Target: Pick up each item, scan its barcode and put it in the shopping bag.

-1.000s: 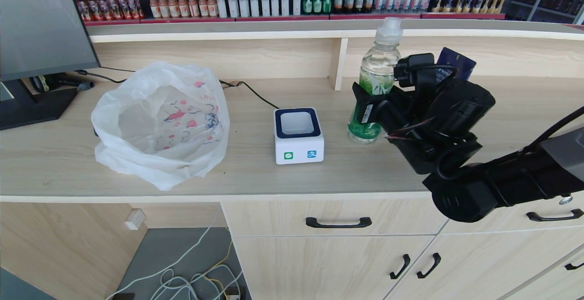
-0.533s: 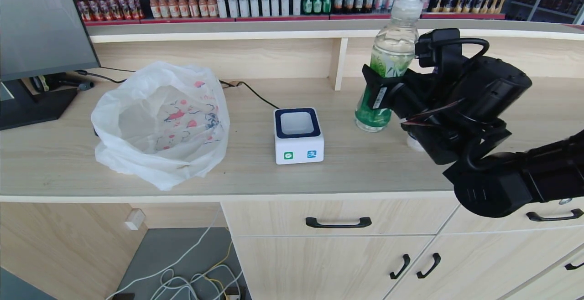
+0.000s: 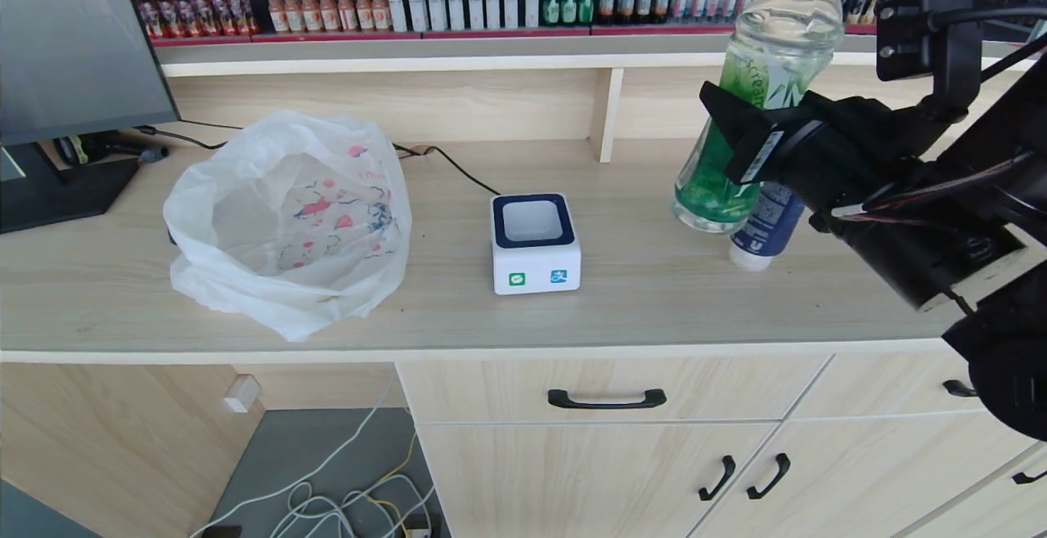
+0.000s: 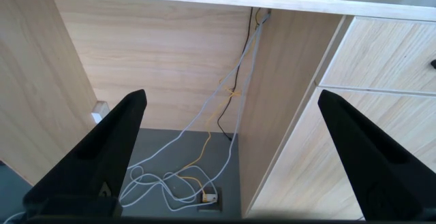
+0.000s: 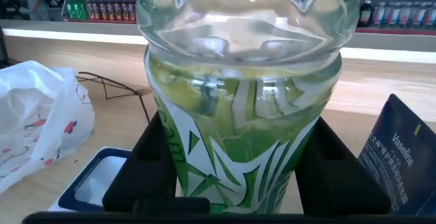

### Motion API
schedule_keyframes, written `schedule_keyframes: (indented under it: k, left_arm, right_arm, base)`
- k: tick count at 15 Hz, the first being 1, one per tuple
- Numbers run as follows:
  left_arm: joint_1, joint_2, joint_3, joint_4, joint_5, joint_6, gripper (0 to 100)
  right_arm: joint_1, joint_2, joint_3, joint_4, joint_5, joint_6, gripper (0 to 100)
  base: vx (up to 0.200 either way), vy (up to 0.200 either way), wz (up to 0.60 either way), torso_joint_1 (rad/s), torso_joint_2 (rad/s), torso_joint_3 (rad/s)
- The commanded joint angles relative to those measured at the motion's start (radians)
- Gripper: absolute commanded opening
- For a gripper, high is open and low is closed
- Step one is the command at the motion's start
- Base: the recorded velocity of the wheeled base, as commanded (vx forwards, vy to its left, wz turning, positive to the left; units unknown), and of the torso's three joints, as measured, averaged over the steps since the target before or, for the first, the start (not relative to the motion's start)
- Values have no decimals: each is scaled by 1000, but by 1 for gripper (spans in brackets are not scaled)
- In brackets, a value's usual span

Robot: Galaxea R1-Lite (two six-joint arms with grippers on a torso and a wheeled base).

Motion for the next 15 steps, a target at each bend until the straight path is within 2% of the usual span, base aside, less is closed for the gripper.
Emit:
schedule_keyframes:
  k: [1,4,7,12,14,15]
  left_arm:
    - [0,0,0,0,0,0,100]
    - [0,0,0,0,0,0,100]
    - [0,0,0,0,0,0,100]
    - [0,0,0,0,0,0,100]
    - [0,0,0,0,0,0,100]
    - [0,0,0,0,0,0,100]
  right_arm:
    - [61,-135,160,-31,4,15,0]
    - [161,-248,365,-65,4,47,0]
    - [219,-323,499,-65,4,78,0]
    - [226,-339,522,-65,35,144,0]
    - [227,-339,523,-65,118,161,0]
    - [227,-337,531,-65,191,178,0]
  base:
    - [0,0,0,0,0,0]
    - [0,0,0,0,0,0]
    - [0,0,0,0,0,0]
    - [0,0,0,0,0,0]
    - [0,0,0,0,0,0]
    - [0,0,0,0,0,0]
